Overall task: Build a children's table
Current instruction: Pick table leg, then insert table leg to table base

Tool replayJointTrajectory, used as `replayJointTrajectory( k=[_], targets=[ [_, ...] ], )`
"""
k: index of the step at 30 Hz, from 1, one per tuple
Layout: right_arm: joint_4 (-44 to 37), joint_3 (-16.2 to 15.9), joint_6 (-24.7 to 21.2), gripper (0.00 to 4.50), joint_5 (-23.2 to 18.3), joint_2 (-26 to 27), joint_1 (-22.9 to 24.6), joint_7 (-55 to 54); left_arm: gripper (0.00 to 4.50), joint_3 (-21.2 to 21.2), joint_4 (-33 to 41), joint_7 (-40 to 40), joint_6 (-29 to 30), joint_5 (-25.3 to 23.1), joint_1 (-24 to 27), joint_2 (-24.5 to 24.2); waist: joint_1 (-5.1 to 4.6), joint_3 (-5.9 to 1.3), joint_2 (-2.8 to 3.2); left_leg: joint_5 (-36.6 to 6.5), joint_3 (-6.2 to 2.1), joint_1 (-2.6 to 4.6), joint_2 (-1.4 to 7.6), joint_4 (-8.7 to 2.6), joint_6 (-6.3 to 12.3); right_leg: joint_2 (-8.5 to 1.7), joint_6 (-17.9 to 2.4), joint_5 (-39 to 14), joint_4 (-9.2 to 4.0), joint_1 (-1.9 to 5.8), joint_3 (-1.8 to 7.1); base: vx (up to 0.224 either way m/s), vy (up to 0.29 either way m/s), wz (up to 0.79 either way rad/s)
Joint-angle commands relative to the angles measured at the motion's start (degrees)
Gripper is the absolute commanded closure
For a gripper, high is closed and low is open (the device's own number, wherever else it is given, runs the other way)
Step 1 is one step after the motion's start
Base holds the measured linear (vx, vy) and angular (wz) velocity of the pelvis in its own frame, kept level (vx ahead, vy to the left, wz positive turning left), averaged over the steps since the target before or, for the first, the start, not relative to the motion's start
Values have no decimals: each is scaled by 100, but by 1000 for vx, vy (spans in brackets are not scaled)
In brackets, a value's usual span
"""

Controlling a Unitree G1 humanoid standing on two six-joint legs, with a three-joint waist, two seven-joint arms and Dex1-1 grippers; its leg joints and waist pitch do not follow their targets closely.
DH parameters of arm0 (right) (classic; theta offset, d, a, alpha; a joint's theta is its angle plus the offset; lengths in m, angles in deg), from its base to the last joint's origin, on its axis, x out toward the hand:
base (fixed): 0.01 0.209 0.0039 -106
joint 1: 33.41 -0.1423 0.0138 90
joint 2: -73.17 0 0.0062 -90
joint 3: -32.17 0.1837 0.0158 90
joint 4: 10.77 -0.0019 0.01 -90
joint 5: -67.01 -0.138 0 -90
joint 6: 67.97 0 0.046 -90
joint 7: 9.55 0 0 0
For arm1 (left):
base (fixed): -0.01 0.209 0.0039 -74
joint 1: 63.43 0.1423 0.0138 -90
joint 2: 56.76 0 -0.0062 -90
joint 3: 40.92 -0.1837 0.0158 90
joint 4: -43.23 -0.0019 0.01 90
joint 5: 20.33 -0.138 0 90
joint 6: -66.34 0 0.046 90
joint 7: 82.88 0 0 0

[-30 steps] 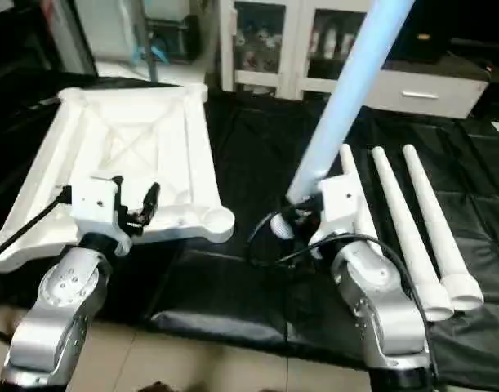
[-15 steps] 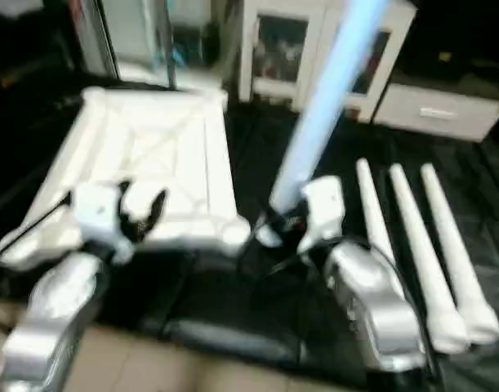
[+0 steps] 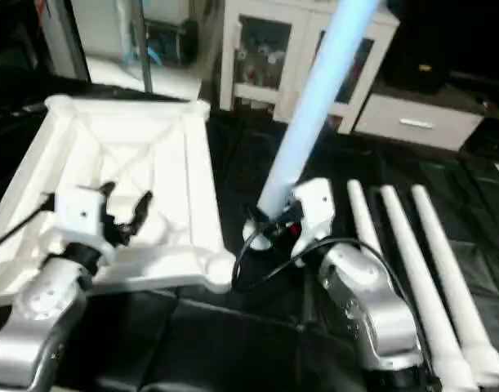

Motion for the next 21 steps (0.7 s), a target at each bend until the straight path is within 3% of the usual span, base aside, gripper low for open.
replayJointTrajectory(
  k=[1,2,3,4,5,6,7,8,9,10,11,13,14,15,17,18,19,21],
  targets=[
    [-19,164,-14,264,-71,-28,-55,-13,73,-172,-33,-578,-17,290,33,-133,42,-295,-17,2476,-15,203,263,-446,419,-355,-766,1927,-353,118,114,0,0,0],
    [18,192,6,264,-82,7,-76,-32,68,-194,-64,-822,-20,413,30,-238,85,-251,-3,939,35,222,321,-566,132,-407,-897,1297,-433,129,152,0,0,0],
    [57,244,-1,264,-146,47,-121,-31,54,-258,-153,-1202,-13,475,-20,-471,67,-194,5,-270,46,254,380,-718,-115,-407,-1008,498,-500,139,146,0,0,0],
    [57,244,-1,264,-146,47,-121,-31,38,-258,-153,-1202,-13,475,-20,-471,76,-194,37,-721,50,307,402,-764,-222,-393,-1033,130,-519,117,135,-79,-31,0],
    [49,327,-95,264,-318,72,-179,62,30,-304,-306,-1868,112,648,-115,-883,37,-157,75,-1317,49,313,435,-840,-389,-381,-1028,-359,-555,93,149,-84,-29,-1],
    [20,361,-144,264,-393,60,-204,122,30,-289,-395,-2188,250,764,-182,-1092,41,-128,52,-1577,59,332,418,-863,-443,-375,-974,-726,-611,48,163,-84,-29,-1],
    [3,380,-172,264,-450,41,-219,159,27,-271,-450,-2419,372,857,-227,-1230,9,-95,62,-2131,66,359,397,-887,-576,-382,-892,-1459,-657,-12,192,-104,-27,-4],
    [-25,403,-218,264,-511,-10,-246,205,6,-303,-565,-2760,426,847,-311,-1500,5,-75,131,-2472,39,371,399,-909,-708,-415,-807,-2037,-699,-36,195,-101,-22,-7],
    [-37,403,-227,264,-542,-60,-254,258,6,-345,-660,-2975,507,827,-383,-1674,5,-76,170,-2611,25,404,420,-911,-779,-425,-765,-2118,-720,-76,206,-101,-22,-7],
    [-46,393,-238,264,-572,-118,-260,343,6,-395,-795,-3274,541,851,-480,-1833,-1,-74,166,-2644,28,408,423,-919,-783,-412,-761,-2092,-726,-82,208,-72,-8,-5],
    [-58,370,-230,264,-566,-176,-256,414,6,-437,-927,-3478,574,860,-575,-1934,21,-83,218,-2622,30,417,424,-922,-784,-413,-790,-1982,-705,-92,216,-55,2,-2],
    [-68,349,-247,264,-571,-233,-259,495,6,-495,-1107,-3693,598,880,-705,-2028,25,-98,192,-2414,61,396,426,-928,-737,-404,-856,-1717,-685,-79,217,-27,1,-1],
    [-106,324,-290,264,-604,-314,-242,626,6,-657,-1484,-3892,456,716,-937,-2150,25,-103,298,-2271,62,371,426,-930,-730,-413,-928,-1525,-649,-62,212,0,0,0],
    [-110,317,-308,264,-621,-343,-242,675,6,-705,-1637,-3880,378,619,-1026,-2150,20,-100,273,-2287,92,373,426,-925,-706,-414,-934,-1486,-666,-79,215,0,0,0],
    [-131,282,-363,264,-660,-449,-244,818,6,-803,-2042,-3972,289,560,-1285,-2104,30,-120,286,-2216,100,368,429,-920,-679,-424,-966,-1419,-656,-47,214,0,0,0],
    [-135,277,-375,264,-664,-467,-249,835,6,-825,-2100,-4008,274,560,-1330,-2100,23,-127,267,-2100,107,352,430,-923,-657,-418,-987,-1304,-646,-28,205,0,0,0],
    [-149,268,-435,264,-702,-542,-277,900,6,-887,-2336,-4169,216,558,-1530,-2068,23,-162,279,-1707,131,313,425,-916,-560,-408,-1048,-864,-607,12,174,0,0,0],
    [-178,271,-457,264,-732,-618,-259,961,6,-898,-2554,-4279,115,539,-1707,-1986,34,-187,270,-1474,160,319,438,-879,-496,-427,-1179,-529,-579,10,180,0,0,0]
  ],
)
